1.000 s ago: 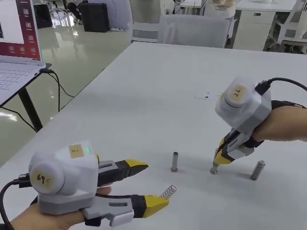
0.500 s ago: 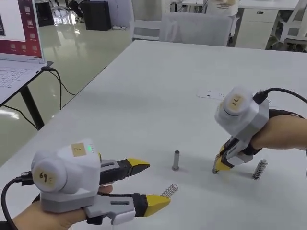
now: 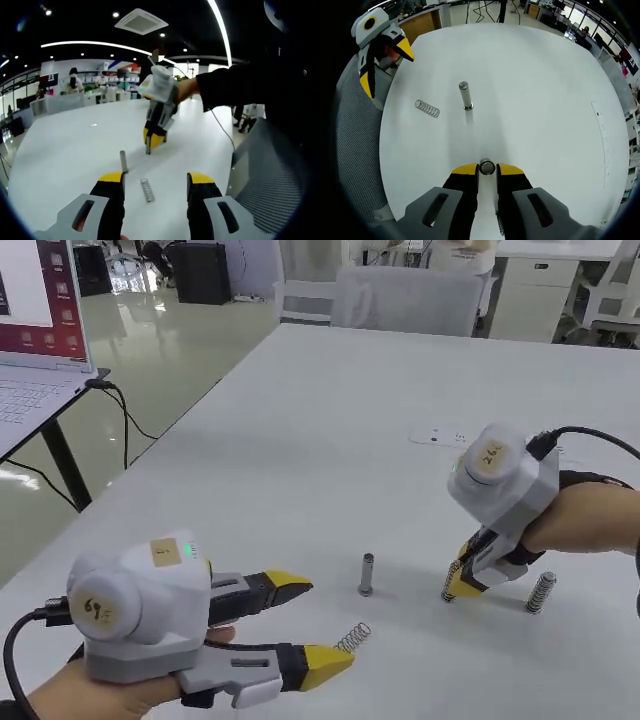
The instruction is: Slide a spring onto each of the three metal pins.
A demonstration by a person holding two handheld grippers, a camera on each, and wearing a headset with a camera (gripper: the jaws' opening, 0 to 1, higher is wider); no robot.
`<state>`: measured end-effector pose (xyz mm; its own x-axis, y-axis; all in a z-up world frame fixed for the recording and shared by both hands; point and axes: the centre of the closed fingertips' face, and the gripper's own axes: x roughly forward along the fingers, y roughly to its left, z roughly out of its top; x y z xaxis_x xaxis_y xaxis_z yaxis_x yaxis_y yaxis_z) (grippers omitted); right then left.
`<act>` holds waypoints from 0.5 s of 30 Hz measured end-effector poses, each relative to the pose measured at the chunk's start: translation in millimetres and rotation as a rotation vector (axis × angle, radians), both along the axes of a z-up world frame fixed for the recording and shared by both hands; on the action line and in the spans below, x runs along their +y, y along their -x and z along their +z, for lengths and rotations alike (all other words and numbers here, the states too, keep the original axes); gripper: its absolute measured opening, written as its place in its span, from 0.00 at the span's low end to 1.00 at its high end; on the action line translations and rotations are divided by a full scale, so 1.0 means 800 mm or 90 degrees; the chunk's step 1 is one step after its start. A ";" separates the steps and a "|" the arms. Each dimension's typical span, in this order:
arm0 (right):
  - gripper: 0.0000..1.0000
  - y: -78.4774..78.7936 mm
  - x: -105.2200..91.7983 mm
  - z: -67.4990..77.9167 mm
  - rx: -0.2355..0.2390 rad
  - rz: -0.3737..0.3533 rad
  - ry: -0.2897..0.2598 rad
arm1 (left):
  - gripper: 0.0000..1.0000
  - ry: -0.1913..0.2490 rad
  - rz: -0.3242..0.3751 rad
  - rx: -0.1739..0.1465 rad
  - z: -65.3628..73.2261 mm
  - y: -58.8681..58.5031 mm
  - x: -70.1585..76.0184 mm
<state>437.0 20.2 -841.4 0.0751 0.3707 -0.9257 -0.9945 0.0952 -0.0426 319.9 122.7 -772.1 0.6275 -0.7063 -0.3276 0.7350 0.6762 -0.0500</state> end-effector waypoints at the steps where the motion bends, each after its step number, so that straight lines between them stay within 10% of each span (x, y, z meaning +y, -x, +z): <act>1: 0.13 0.000 -0.001 0.001 0.000 -0.001 -0.002 | 0.44 -0.001 -0.001 0.000 0.000 0.000 0.000; 15: 0.18 0.002 -0.008 0.047 -0.050 0.003 -0.036 | 0.43 -0.011 -0.008 0.008 -0.009 0.000 -0.003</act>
